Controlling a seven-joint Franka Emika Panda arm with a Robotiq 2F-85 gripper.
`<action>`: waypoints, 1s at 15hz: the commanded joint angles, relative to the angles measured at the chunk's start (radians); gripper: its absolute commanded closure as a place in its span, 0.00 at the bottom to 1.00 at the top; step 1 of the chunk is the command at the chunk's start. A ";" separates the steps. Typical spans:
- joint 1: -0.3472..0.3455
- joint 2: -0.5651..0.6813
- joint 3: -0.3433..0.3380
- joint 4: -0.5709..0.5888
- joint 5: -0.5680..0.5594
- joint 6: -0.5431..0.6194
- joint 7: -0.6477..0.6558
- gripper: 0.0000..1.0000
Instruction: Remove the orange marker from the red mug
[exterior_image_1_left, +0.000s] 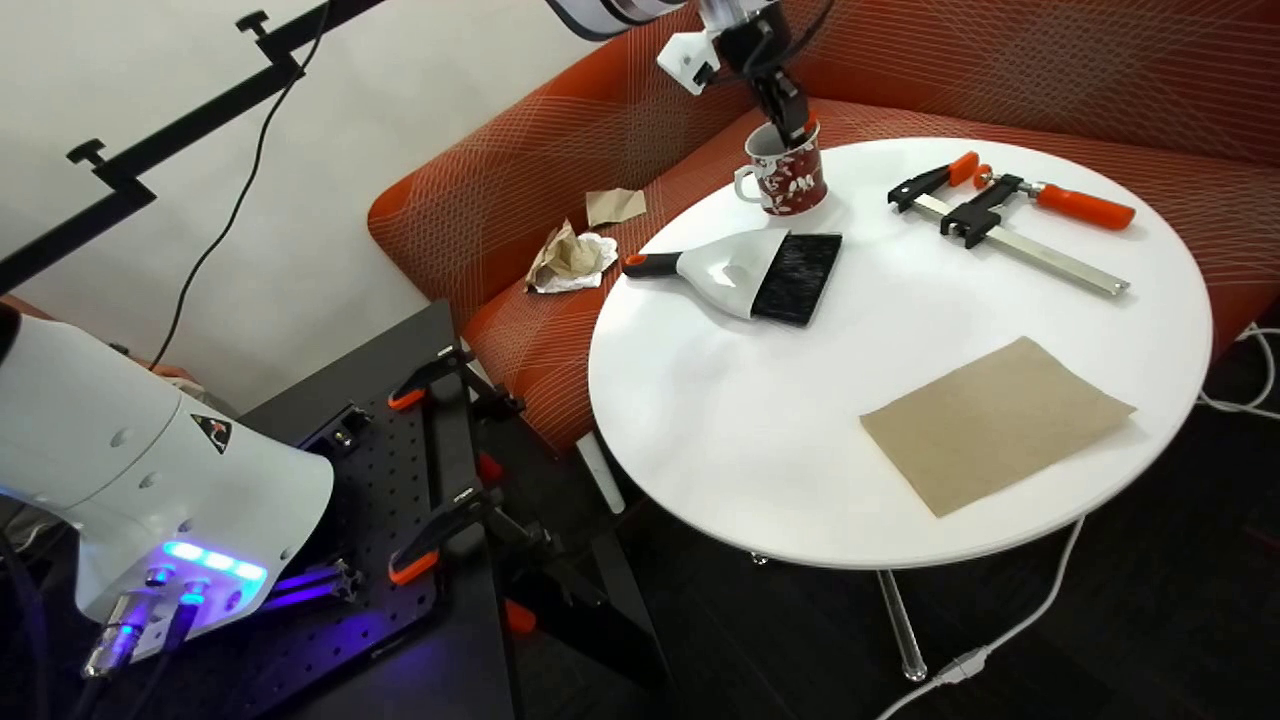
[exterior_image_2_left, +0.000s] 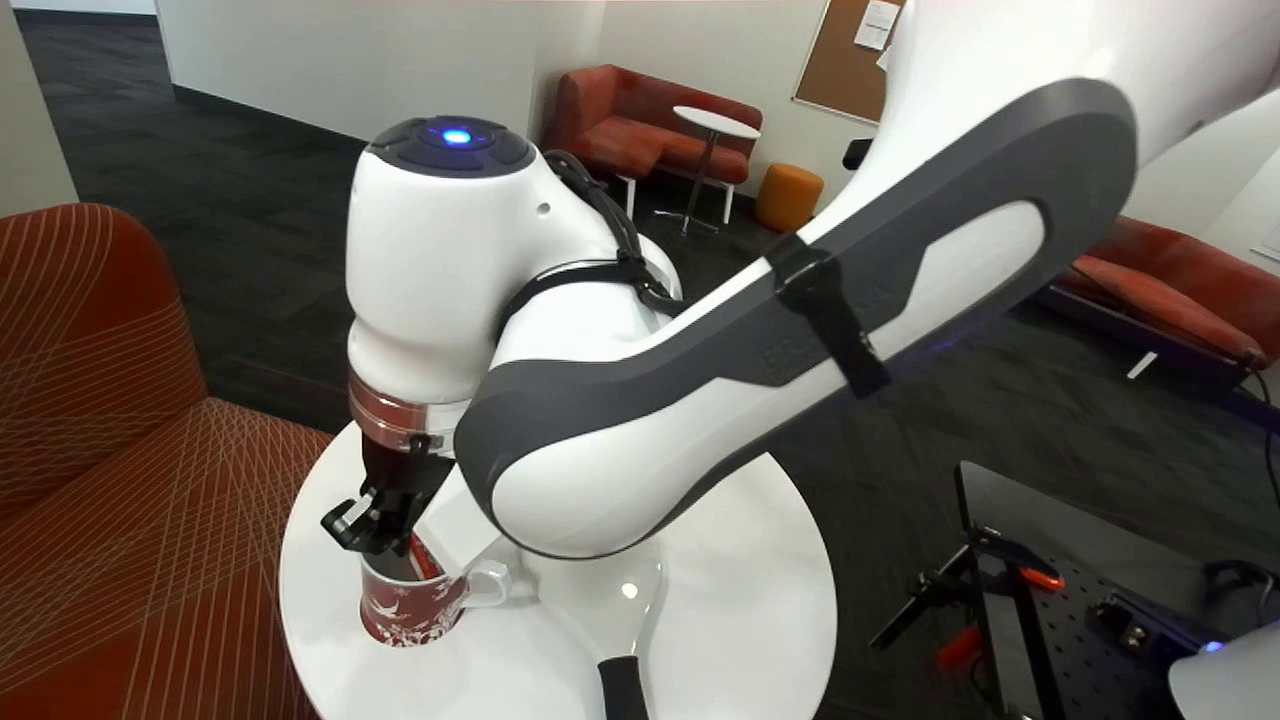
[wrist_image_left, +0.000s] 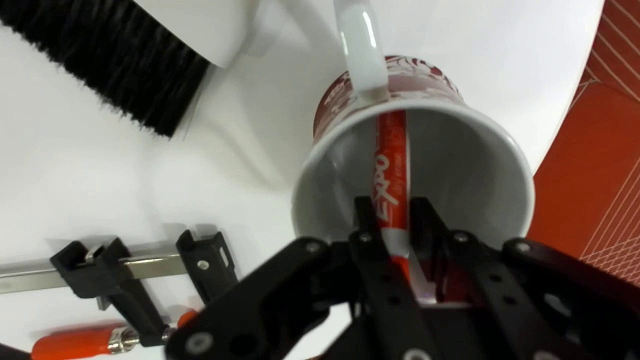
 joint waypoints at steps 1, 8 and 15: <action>0.023 0.009 -0.017 0.018 0.030 0.004 -0.020 1.00; 0.118 -0.168 -0.103 -0.184 -0.012 0.150 0.063 0.95; 0.307 -0.379 -0.343 -0.394 -0.120 0.193 0.297 0.95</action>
